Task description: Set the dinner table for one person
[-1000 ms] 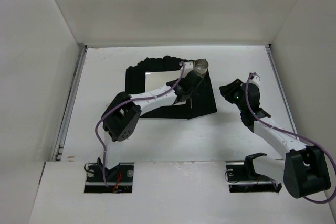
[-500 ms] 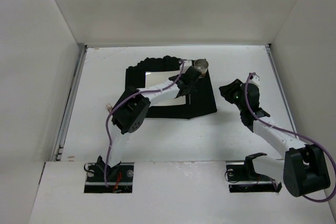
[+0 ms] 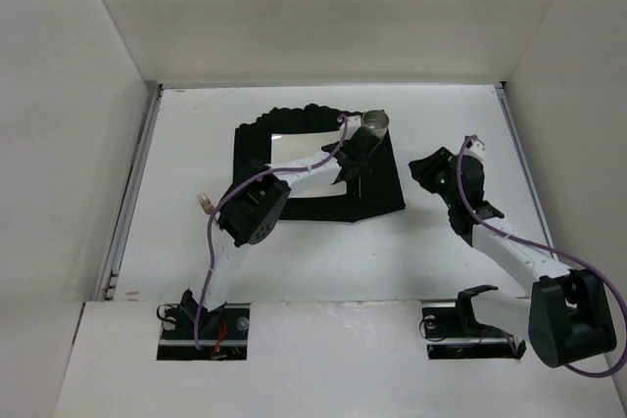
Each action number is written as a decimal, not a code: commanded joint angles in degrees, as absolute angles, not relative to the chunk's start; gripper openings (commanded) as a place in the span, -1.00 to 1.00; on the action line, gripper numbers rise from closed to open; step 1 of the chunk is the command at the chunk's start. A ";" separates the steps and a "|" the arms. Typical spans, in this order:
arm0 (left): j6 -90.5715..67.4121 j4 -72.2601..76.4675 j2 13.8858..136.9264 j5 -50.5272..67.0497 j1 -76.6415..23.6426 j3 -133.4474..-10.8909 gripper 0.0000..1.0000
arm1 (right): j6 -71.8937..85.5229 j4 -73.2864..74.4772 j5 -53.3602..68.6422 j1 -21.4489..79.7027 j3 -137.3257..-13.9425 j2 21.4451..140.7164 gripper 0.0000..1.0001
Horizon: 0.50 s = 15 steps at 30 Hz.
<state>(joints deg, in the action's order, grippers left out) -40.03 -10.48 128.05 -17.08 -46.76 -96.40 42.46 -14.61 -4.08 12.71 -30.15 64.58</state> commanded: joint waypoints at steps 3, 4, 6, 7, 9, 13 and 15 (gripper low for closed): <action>-42.89 -10.20 126.48 -16.00 -47.15 -95.37 -0.50 | 42.54 -17.84 -4.92 12.61 -30.59 63.81 -0.23; -42.89 -9.76 125.34 -16.00 -47.15 -94.49 -0.44 | 42.54 -17.84 -4.83 12.61 -30.59 63.90 -0.23; -42.11 -7.05 120.53 -16.35 -47.85 -90.72 -0.27 | 42.63 -17.75 -4.75 12.61 -30.67 64.25 -0.19; -41.75 -5.64 118.15 -16.43 -48.03 -88.96 -0.21 | 42.54 -17.67 -4.75 12.61 -30.76 64.16 -0.16; -40.87 -1.86 110.87 -16.87 -48.21 -83.70 -0.10 | 42.54 -17.93 -4.92 12.61 -30.50 63.72 -0.12; -39.82 1.05 97.25 -20.81 -48.29 -73.34 -0.06 | 42.54 -17.93 -4.92 12.79 -30.76 64.86 -0.12; -39.46 0.88 89.16 -25.47 -47.42 -65.26 -0.06 | 42.45 -17.93 -4.92 12.87 -30.94 65.21 -0.13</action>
